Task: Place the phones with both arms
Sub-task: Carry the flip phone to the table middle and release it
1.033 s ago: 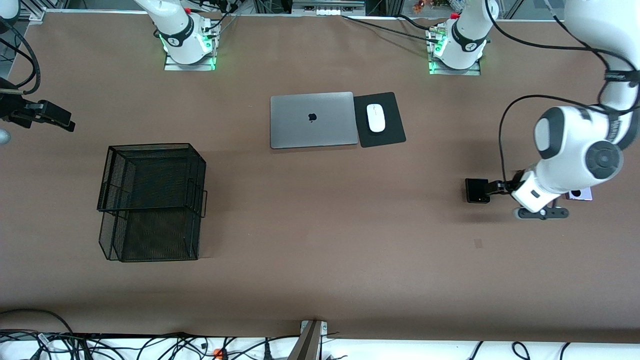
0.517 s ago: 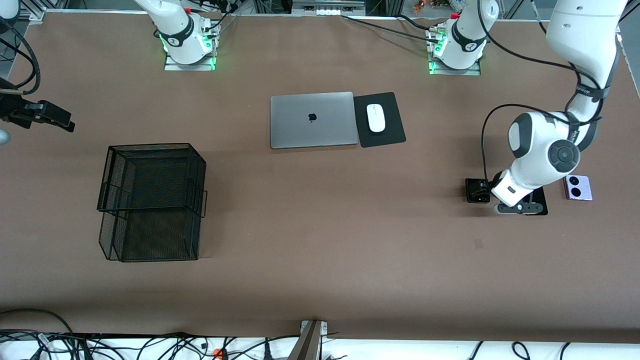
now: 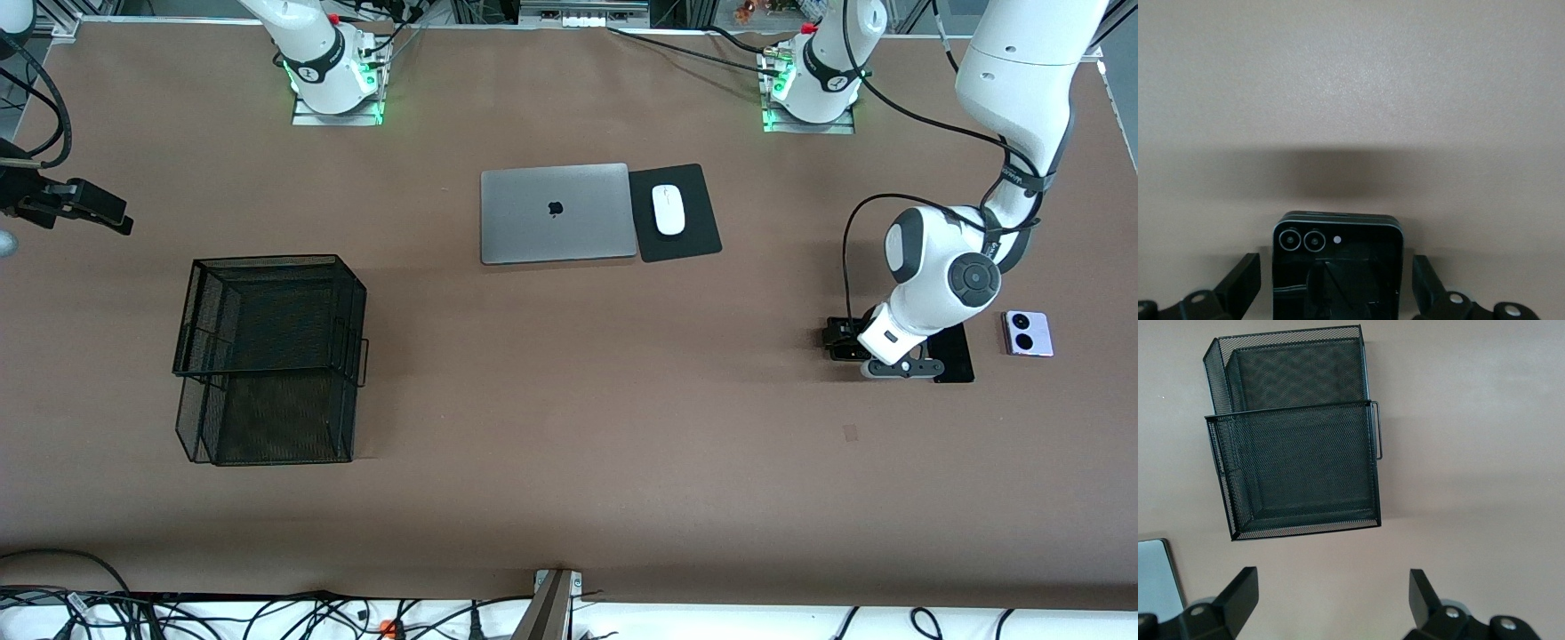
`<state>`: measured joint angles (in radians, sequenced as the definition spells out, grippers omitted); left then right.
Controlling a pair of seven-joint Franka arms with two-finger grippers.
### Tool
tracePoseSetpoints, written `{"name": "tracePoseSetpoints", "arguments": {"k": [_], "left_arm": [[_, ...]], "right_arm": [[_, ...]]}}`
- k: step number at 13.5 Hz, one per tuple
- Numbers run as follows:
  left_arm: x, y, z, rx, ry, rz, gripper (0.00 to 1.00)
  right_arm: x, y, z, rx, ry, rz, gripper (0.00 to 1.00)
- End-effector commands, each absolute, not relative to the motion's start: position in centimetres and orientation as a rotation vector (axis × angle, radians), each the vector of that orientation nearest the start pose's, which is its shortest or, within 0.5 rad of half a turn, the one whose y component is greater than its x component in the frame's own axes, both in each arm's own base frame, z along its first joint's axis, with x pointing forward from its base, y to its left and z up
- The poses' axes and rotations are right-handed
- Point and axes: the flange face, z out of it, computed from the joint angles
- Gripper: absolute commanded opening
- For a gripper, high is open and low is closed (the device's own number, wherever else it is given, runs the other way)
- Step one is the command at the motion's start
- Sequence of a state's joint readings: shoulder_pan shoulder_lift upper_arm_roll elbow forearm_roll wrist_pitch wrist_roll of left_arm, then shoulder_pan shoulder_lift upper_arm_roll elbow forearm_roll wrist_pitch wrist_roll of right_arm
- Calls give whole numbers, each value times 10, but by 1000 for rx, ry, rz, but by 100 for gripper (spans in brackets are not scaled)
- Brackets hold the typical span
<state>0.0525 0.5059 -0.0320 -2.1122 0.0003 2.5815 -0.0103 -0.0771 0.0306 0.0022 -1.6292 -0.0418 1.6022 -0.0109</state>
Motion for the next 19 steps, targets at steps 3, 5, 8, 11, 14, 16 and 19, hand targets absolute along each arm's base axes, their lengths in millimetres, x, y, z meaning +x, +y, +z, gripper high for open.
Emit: {"name": "tracePoseSetpoints", "arguments": {"k": [3, 5, 8, 11, 14, 16, 19], "left_arm": [[572, 11, 160, -3155, -8, 50, 87], [572, 12, 160, -3156, -10, 50, 58], [576, 12, 167, -3155, -8, 35, 48], [602, 7, 209, -3151, 3, -11, 49], [638, 0, 262, -3147, 23, 76, 49], [658, -28, 297, -3150, 71, 101, 49], [680, -118, 330, -3156, 197, 13, 50]], "right_arm": [[561, -46, 589, -3177, 87, 73, 100], [561, -47, 589, -3177, 87, 76, 100], [561, -46, 590, -3179, 82, 69, 100], [561, -46, 589, -3177, 31, 72, 100], [561, -46, 589, -3177, 28, 72, 100], [561, -46, 589, -3177, 28, 72, 100], [561, -46, 589, -3177, 31, 72, 100]]}}
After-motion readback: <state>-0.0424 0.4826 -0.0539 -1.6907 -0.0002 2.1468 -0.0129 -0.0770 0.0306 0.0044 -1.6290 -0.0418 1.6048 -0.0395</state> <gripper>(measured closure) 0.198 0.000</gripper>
